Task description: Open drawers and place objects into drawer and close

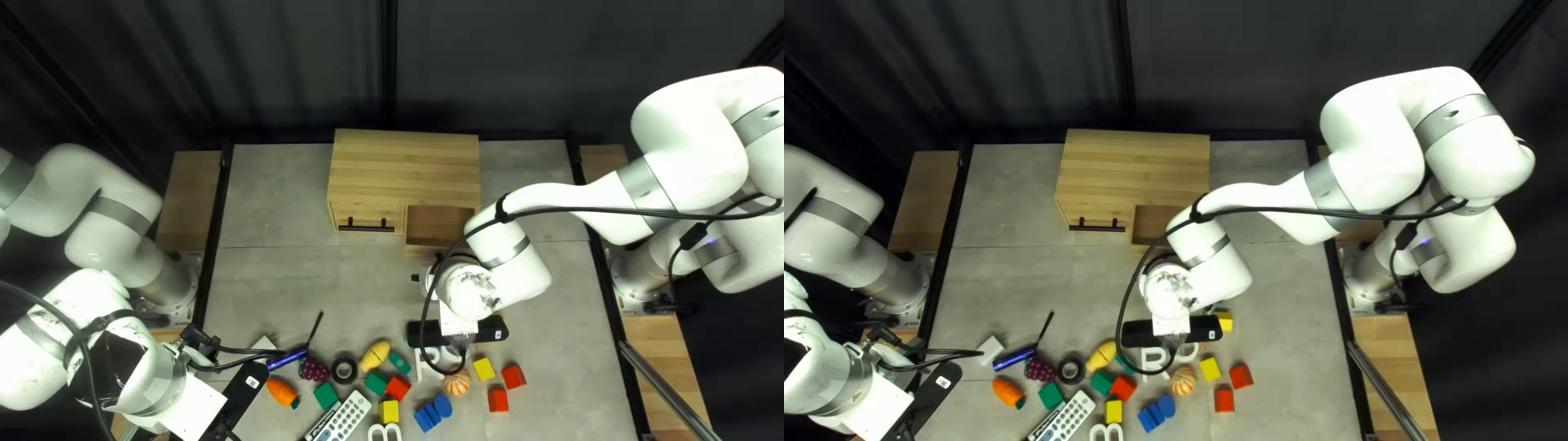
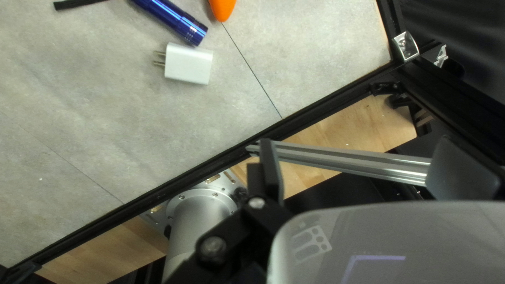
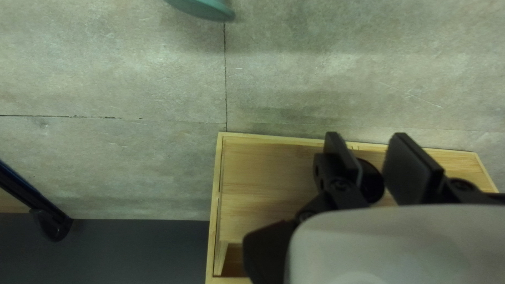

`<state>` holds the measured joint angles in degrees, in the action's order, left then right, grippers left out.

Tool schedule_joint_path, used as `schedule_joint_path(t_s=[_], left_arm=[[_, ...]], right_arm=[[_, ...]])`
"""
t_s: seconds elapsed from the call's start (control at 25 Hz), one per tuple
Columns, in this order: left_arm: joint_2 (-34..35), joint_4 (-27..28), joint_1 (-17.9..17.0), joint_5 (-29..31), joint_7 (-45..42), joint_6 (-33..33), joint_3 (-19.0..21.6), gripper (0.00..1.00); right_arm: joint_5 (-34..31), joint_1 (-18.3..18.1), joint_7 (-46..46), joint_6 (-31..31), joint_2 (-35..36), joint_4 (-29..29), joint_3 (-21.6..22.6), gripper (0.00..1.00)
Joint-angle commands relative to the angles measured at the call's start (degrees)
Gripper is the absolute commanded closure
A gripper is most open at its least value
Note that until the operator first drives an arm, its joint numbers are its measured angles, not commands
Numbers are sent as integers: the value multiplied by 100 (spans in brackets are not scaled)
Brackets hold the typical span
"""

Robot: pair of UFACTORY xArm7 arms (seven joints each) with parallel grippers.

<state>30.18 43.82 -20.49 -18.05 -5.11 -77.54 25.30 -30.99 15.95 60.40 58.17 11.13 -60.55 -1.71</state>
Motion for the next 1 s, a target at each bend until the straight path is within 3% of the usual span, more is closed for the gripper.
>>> schedule_joint_path(t_s=[0.04,1.0], left_arm=[[0,0,0,0,0,0,0,0],[0,0,0,0,0,0,0,0]], right_arm=[[3,14,21,0,15,-12,17,100],[29,165,-189,85,229,-248,119,100]])
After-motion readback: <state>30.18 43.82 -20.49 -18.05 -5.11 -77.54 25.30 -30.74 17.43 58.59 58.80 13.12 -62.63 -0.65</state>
